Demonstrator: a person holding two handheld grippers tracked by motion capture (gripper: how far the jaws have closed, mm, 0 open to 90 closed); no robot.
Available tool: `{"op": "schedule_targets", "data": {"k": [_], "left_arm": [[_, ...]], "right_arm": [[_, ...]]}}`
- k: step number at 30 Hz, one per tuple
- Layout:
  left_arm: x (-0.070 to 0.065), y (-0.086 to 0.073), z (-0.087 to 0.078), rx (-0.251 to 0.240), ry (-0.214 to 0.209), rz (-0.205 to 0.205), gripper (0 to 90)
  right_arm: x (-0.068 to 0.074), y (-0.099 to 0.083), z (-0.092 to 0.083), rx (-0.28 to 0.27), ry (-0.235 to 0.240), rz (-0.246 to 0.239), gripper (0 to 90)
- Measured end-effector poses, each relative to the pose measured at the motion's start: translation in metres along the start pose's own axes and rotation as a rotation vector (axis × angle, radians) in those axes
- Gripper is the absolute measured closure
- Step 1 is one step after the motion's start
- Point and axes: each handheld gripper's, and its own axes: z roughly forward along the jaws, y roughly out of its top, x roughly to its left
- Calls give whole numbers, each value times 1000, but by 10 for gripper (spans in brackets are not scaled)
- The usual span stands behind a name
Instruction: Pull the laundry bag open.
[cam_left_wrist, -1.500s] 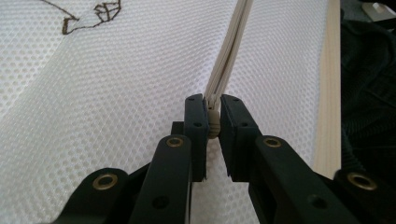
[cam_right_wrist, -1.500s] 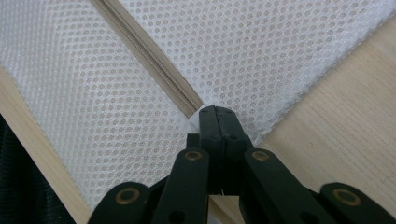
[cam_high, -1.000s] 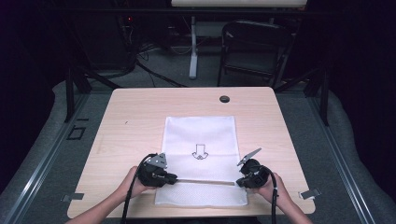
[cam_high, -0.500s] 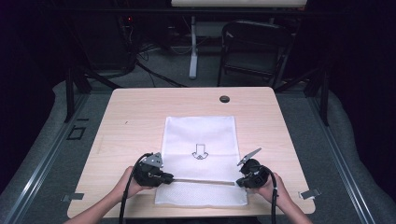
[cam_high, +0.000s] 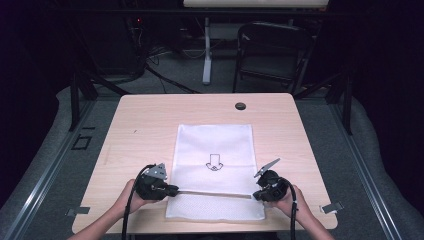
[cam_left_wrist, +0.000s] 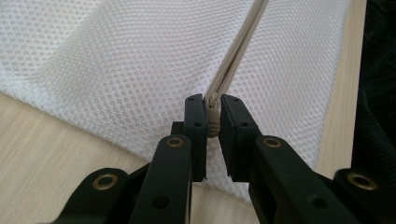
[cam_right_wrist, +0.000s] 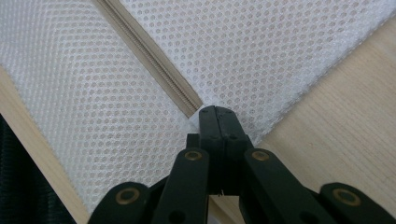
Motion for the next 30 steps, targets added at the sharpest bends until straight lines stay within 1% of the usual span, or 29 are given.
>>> {"op": "schedule_targets", "data": {"k": [2,3,4,5,7,8,9,11,12,14,15,16,17,19,20,21,22,23,24,25,27,28,30], "left_arm": [[0,-1,-1,6,10,0,818],[1,-2,-2,2,4,-6,818],[2,-3,-3,5,13,-9,818],[2,-4,-4,2,12,-12,818],[2,-5,-5,7,14,-10,818],[2,-5,-5,-1,11,-15,817],[2,-5,-6,5,17,-11,817],[2,-7,-7,-2,19,-20,817],[3,-8,-8,5,26,-19,817],[4,-10,-10,6,33,-26,818],[4,-12,-12,8,37,-34,817],[6,-14,-13,11,48,-38,817],[8,-18,-16,13,56,-47,818],[11,-24,-21,15,72,-68,817],[12,-27,-23,5,60,-79,817],[11,-28,-24,4,61,-79,817],[9,-28,-23,14,66,-72,817],[8,-28,-22,23,67,-68,817],[8,-29,-21,23,64,-72,817],[8,-30,-21,16,53,-84,817],[8,-32,-21,13,47,-92,817],[8,-33,-20,15,43,-97,817],[7,-34,-18,24,36,-108,816]], "right_arm": [[0,1,-1,10,1,-9,900],[0,0,-1,8,1,-8,900],[0,0,0,3,0,-3,900],[0,0,0,-1,1,2,900],[-1,0,0,3,-1,-1,900],[-1,0,-1,8,-7,-5,900],[-1,0,0,6,-2,-4,900],[-1,0,-1,8,-7,-5,900],[0,0,0,4,0,-2,900],[0,0,0,3,-2,0,900],[0,0,0,-7,-1,7,900],[-1,0,0,2,-1,0,900],[0,0,1,-8,-2,9,900],[0,-1,1,-9,-1,10,900],[0,0,1,-9,-2,9,900],[0,0,1,-8,-1,8,900],[0,0,1,-8,0,8,900],[-1,0,0,6,0,-4,900],[-1,0,0,7,-1,-4,900],[0,0,1,-8,0,9,900],[-1,-1,1,-10,3,7,900],[-2,0,-1,6,3,-9,900],[-2,0,-1,8,5,-13,900]]}}
